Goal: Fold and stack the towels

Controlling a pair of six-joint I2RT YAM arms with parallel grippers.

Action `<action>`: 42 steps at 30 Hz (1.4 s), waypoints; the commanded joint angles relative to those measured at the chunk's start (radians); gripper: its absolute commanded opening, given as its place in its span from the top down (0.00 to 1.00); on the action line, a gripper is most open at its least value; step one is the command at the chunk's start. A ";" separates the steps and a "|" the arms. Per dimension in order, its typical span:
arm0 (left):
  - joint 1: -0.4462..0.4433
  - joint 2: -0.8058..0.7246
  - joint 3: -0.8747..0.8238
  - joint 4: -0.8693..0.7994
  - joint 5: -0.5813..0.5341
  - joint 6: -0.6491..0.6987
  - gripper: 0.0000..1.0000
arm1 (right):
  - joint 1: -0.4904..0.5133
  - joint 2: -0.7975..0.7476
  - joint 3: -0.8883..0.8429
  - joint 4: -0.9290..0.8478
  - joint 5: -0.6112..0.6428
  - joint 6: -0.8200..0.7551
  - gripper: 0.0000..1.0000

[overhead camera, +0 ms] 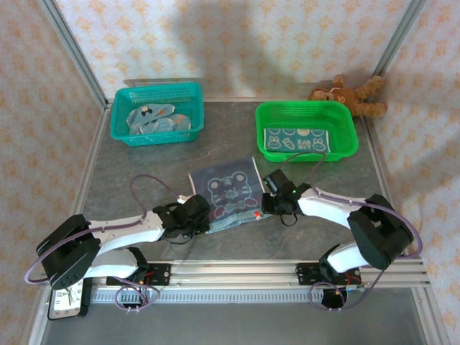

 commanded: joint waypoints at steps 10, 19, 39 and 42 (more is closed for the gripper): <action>-0.009 -0.110 0.062 -0.141 -0.062 0.001 1.00 | 0.005 -0.133 0.023 -0.102 0.082 0.001 0.96; -0.009 -0.117 0.065 -0.182 -0.070 0.024 1.00 | 0.005 -0.137 0.011 -0.113 0.054 0.010 1.00; -0.008 -0.194 0.063 -0.192 -0.040 -0.004 1.00 | 0.011 -0.200 0.030 -0.191 0.052 0.030 1.00; -0.009 -0.188 0.067 -0.258 -0.087 0.024 1.00 | 0.023 -0.180 0.001 -0.151 0.030 0.071 1.00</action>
